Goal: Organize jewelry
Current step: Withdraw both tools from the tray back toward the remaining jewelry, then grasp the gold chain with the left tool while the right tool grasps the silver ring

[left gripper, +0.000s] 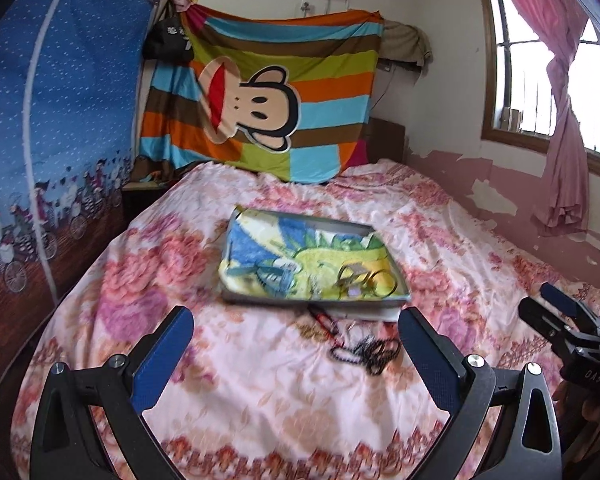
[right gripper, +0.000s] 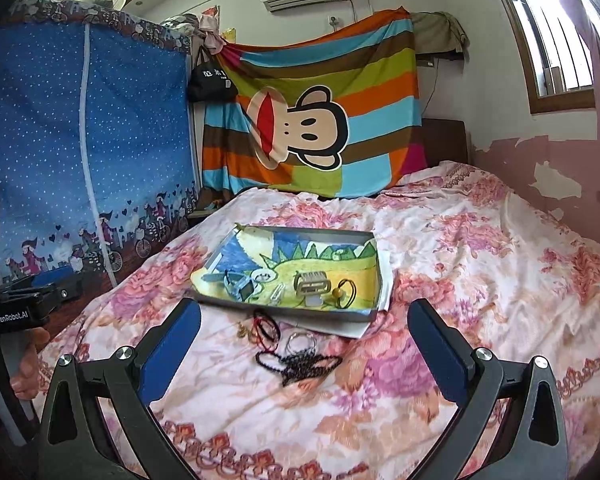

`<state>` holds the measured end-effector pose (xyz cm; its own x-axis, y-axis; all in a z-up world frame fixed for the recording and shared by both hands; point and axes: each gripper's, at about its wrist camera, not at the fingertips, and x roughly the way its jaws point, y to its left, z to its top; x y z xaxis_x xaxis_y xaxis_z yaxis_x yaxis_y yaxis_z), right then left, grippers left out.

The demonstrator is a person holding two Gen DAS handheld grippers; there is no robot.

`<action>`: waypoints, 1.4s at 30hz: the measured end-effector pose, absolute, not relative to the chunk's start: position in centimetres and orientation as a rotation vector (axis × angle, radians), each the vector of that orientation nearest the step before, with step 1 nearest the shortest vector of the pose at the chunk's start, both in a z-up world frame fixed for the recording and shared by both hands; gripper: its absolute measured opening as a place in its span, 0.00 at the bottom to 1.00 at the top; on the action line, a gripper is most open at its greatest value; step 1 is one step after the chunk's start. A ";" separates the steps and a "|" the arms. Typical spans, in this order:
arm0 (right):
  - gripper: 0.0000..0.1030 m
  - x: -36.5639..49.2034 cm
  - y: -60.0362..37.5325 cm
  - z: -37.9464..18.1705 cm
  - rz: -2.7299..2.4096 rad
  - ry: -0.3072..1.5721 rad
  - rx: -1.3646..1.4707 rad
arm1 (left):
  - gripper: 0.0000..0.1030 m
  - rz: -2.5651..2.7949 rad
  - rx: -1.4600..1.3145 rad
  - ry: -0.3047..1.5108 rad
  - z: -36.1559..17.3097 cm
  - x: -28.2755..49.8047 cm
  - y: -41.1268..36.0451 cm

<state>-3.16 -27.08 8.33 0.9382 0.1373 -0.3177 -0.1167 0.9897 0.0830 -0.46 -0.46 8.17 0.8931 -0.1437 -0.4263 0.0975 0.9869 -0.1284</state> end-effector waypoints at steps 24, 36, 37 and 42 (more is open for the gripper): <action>0.99 -2.5 -27.3 0.5 0.135 0.553 0.087 | 1.00 -0.075 -0.067 0.617 1.8 -1.8 0.3; 0.99 2.5 -27.7 -1.3 0.140 0.624 0.037 | 1.00 -0.162 -0.046 0.764 -2.8 5.6 -0.3; 0.99 3.3 -27.9 -1.5 0.139 0.629 0.040 | 1.00 -0.168 -0.042 0.775 -3.1 6.3 -0.4; 0.99 6.0 -28.6 -2.3 0.141 0.658 0.046 | 1.00 -0.197 -0.018 0.803 -3.8 9.6 -0.8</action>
